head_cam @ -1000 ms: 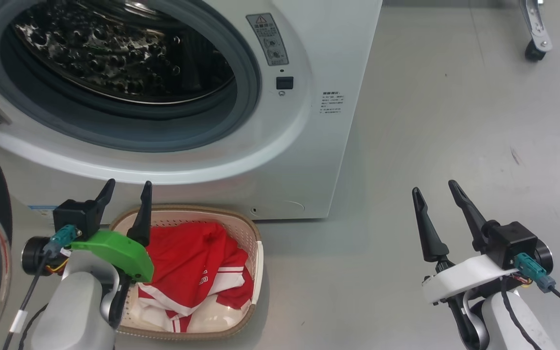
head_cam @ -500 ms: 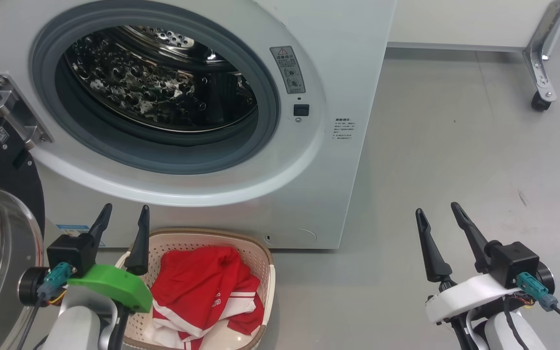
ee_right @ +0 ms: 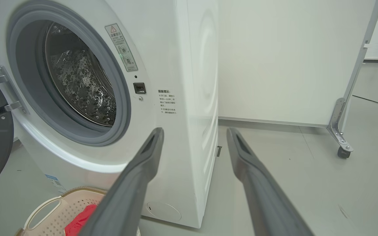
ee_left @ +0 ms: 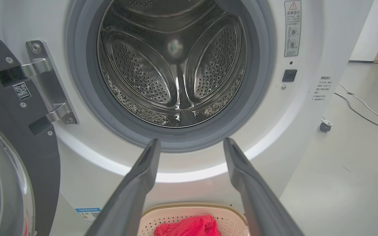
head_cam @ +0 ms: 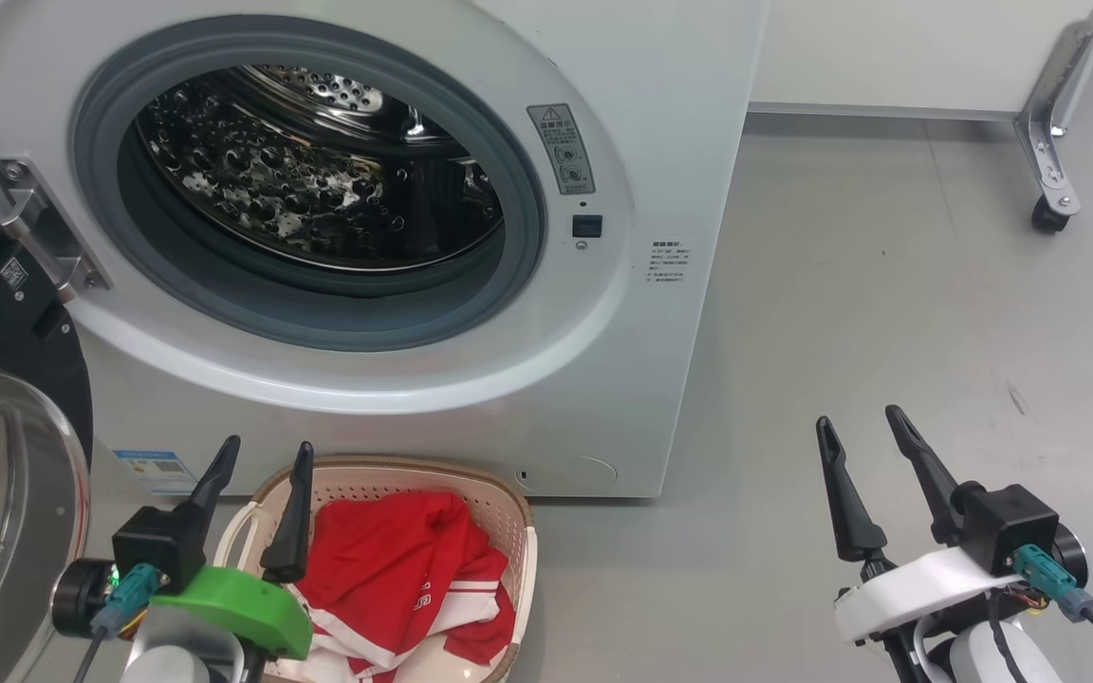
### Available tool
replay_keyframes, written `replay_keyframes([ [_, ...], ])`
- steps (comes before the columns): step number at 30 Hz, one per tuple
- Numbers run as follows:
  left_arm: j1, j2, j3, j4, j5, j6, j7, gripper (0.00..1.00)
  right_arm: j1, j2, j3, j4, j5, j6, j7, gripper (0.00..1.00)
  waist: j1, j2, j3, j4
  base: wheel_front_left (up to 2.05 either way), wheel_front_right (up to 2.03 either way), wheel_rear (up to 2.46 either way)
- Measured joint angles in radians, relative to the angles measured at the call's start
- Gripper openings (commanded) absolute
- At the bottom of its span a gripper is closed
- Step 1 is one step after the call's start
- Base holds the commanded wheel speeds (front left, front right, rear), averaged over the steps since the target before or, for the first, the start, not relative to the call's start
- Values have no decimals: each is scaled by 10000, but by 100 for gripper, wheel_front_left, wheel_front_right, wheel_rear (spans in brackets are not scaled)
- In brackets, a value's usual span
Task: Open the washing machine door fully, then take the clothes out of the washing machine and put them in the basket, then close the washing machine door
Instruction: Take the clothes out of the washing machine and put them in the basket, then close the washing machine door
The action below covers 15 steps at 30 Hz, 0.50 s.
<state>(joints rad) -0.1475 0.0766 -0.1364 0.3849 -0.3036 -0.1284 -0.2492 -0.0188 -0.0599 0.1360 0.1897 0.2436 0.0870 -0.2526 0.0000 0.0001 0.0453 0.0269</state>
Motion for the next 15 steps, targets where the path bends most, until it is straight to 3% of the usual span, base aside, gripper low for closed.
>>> replay_keyframes([
  [15,565,-4,17,-779,240,0,-2,100,106,12,-35,-171,-2,0,0,100,0,0,-26,-118,0,0,0],
])
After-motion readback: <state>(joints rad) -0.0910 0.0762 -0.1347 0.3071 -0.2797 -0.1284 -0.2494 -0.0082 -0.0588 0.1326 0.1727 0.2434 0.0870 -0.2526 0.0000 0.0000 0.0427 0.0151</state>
